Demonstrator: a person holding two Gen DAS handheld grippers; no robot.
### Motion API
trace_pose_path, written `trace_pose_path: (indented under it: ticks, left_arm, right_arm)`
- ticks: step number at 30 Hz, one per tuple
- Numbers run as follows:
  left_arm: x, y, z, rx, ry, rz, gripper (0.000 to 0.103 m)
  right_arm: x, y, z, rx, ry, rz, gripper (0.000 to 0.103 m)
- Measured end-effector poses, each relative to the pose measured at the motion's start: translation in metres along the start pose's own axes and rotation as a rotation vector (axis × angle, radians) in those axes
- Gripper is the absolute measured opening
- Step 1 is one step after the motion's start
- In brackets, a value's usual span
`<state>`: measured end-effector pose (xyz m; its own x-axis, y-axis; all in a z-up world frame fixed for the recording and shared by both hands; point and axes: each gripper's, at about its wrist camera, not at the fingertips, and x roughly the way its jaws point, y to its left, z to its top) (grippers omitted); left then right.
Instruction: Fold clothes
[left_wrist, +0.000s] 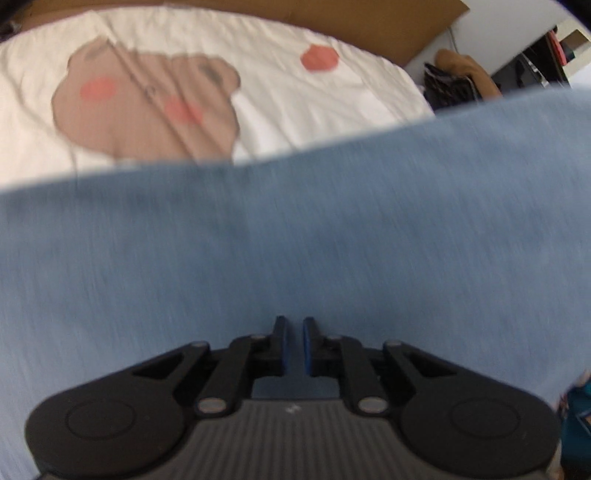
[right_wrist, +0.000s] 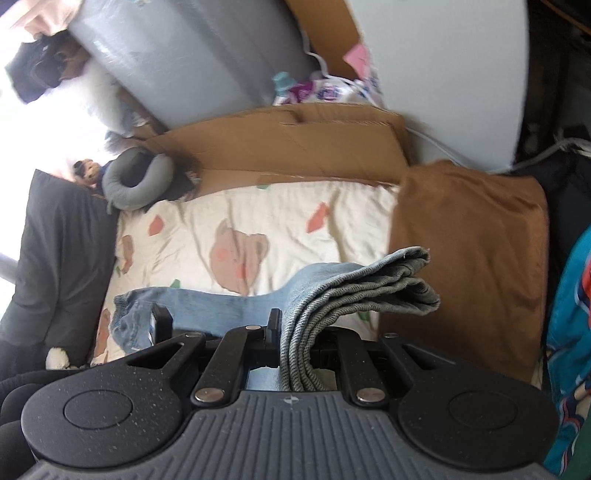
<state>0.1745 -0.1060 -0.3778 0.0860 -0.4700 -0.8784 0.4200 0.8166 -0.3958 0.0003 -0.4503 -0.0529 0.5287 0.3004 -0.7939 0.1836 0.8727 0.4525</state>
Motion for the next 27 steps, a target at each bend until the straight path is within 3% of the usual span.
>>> trace_pose_path:
  ticks: [2,5,7,11,13,19,27]
  left_arm:
    - [-0.005,-0.004,-0.013,0.002,0.018,-0.007,0.011]
    - [-0.017,-0.008,-0.03,-0.002,0.039,-0.021,0.027]
    - [-0.028,-0.012,-0.038,0.012,0.032,-0.006,0.046]
    - [-0.054,-0.013,-0.049,-0.001,0.008,0.013,0.054]
    - [-0.07,-0.01,-0.051,-0.004,-0.011,0.031,0.065]
    - [-0.125,0.008,-0.051,-0.064,-0.095,0.085,0.075]
    - [-0.189,0.067,-0.06,-0.175,-0.209,0.168,0.077]
  right_arm:
    - [-0.002,0.014,0.005,-0.036,0.004,0.01,0.009]
    - [-0.005,0.037,0.014,-0.094,0.007,0.023,0.009]
    - [-0.007,0.051,0.019,-0.126,0.004,0.033,0.009]
    - [-0.013,0.076,0.024,-0.175,-0.005,0.057,0.009]
    - [-0.015,0.088,0.024,-0.194,-0.005,0.066,0.009]
    - [-0.018,0.124,0.024,-0.248,0.002,0.084,0.009]
    - [-0.006,0.179,0.033,-0.29,0.019,0.093,0.009]
